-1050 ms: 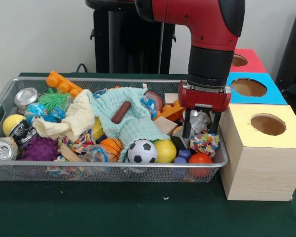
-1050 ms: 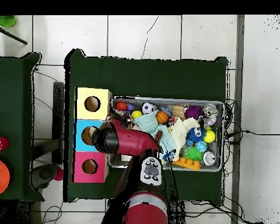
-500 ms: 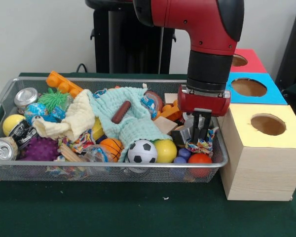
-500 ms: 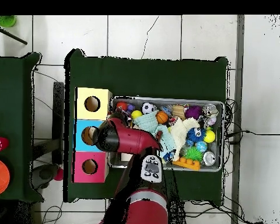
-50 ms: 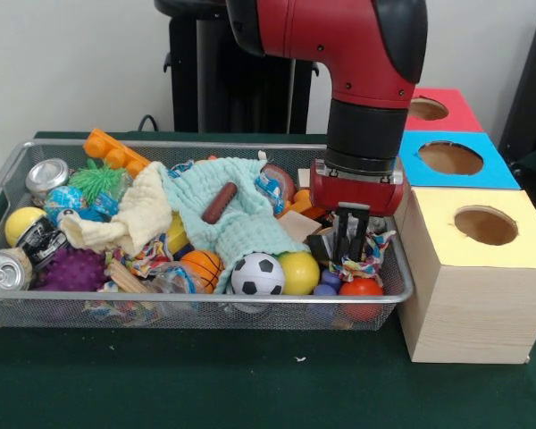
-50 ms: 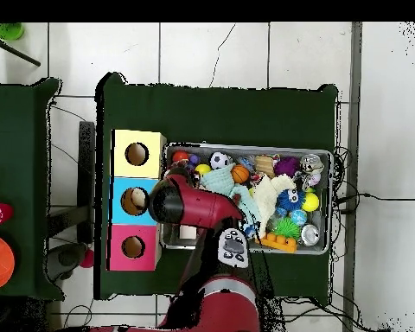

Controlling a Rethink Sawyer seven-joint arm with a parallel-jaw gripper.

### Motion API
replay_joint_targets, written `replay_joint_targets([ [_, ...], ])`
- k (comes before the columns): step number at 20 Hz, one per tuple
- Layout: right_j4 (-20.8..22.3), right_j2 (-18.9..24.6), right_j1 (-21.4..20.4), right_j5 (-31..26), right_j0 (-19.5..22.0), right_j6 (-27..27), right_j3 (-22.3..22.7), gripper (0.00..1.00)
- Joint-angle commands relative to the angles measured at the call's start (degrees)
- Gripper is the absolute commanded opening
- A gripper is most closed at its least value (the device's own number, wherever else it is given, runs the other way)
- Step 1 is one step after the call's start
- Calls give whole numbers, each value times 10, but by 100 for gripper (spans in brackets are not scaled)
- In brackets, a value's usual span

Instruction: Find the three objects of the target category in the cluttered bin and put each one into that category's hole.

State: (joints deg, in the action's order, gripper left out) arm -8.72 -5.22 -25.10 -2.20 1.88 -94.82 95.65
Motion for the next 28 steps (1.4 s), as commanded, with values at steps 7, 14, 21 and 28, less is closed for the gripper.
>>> replay_joint_targets([
  [7,-9,43,-114,-120,4,-84,47,0],
  [14,-4,49,-148,-152,4,-76,57,0],
  [21,1,61,-171,-170,11,-69,64,0],
  [28,-8,96,-192,-169,32,-66,83,0],
])
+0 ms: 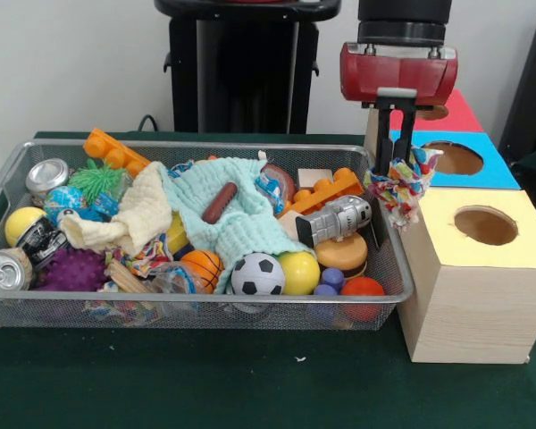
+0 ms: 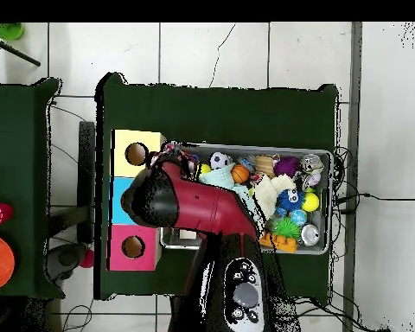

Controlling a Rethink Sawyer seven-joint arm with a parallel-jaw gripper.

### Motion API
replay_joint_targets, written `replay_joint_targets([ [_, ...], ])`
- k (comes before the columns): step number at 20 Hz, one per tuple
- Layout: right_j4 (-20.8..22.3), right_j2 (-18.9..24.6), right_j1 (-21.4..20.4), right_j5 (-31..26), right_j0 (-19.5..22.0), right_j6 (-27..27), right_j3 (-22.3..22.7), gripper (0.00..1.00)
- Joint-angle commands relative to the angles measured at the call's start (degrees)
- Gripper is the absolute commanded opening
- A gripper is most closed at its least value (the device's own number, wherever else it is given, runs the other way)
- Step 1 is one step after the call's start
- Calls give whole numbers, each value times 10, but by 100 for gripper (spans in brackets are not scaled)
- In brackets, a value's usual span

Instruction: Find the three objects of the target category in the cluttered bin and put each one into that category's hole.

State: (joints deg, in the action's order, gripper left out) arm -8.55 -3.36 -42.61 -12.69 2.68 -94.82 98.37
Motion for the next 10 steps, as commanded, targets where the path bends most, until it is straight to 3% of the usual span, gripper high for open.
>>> replay_joint_targets([
  [1,-10,79,-21,-70,23,-65,56,0],
  [10,-34,114,-20,-58,31,-92,68,0],
])
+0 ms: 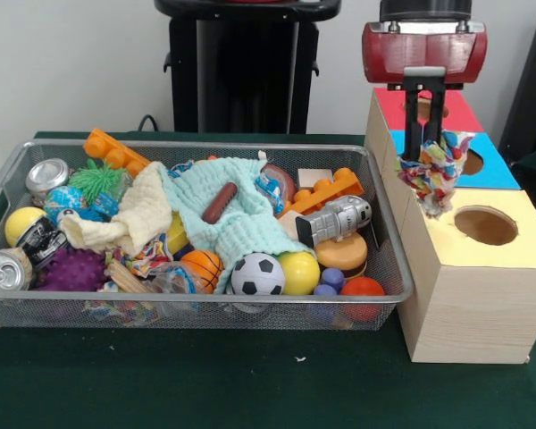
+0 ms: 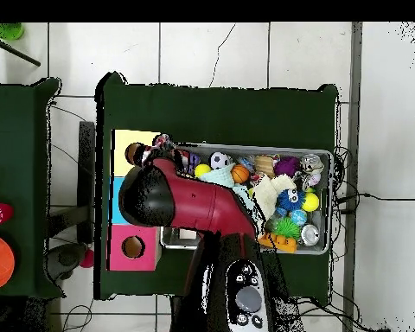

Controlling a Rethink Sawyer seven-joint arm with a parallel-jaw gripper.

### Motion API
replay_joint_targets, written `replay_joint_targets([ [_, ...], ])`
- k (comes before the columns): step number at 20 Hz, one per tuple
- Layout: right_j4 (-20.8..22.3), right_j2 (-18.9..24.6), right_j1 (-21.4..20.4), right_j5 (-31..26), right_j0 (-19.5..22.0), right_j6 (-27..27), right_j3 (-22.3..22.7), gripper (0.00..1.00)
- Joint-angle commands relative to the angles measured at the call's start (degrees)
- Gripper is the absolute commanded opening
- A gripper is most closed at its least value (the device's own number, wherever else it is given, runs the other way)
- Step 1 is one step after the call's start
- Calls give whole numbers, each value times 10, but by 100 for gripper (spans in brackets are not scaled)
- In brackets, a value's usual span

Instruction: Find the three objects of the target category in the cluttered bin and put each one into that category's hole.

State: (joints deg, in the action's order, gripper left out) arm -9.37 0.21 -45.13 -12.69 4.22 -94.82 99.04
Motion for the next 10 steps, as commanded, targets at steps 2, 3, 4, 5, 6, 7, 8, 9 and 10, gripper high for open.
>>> replay_joint_targets([
  [2,-29,80,7,-58,14,-95,62,0],
  [3,-30,80,8,-56,12,-98,63,0],
  [4,-30,80,11,-52,11,-99,64,0],
  [5,-31,80,14,-45,9,-103,64,0],
  [6,-31,78,18,-39,7,-107,63,0],
  [7,-31,77,22,-35,4,-109,62,0],
  [8,-30,75,25,-34,1,-111,61,0],
  [9,-30,71,29,-33,-4,-113,58,0],
  [10,-28,66,33,-31,-11,-115,57,0],
])
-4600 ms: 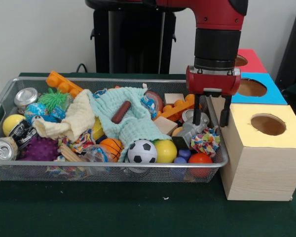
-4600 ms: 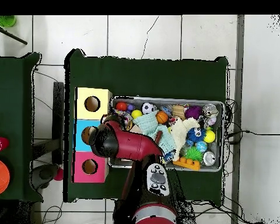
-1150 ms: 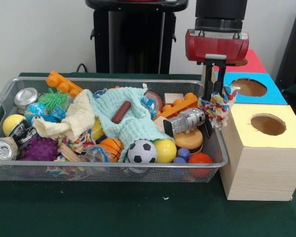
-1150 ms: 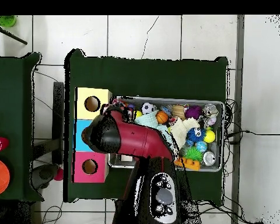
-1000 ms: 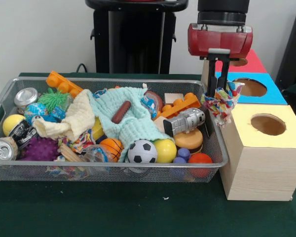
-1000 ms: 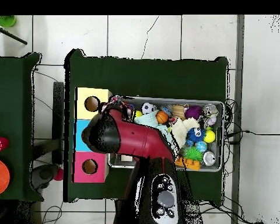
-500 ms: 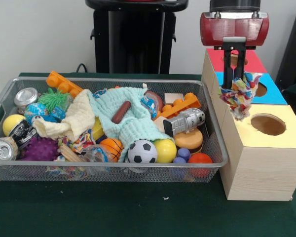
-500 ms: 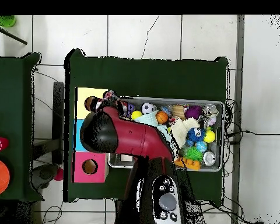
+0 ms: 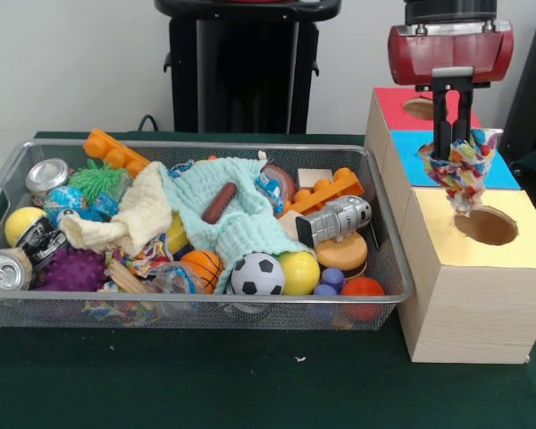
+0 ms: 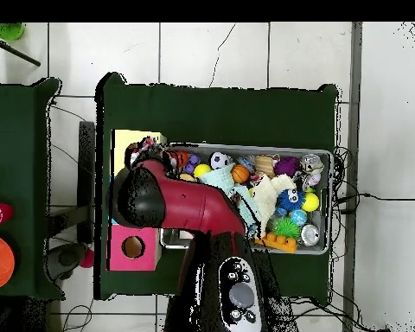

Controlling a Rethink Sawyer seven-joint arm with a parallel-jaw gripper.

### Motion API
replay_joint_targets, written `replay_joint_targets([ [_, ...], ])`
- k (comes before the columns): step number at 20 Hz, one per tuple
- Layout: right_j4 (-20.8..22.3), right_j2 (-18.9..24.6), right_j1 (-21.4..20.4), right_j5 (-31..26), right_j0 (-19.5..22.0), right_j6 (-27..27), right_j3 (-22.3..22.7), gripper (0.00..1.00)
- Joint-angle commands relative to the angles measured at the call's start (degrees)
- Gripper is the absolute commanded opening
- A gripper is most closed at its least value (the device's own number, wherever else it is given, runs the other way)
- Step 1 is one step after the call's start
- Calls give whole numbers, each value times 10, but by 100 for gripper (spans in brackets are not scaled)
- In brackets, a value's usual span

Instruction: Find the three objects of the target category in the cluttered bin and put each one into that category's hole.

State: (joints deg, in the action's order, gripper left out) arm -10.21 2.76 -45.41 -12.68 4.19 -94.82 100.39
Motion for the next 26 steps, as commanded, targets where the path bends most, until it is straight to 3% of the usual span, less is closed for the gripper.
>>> replay_joint_targets([
  [1,-19,34,41,-32,-17,-117,41,0],
  [18,-42,19,66,2,-51,-138,21,0],
  [26,-32,-22,64,10,-68,-124,-2,0],
])
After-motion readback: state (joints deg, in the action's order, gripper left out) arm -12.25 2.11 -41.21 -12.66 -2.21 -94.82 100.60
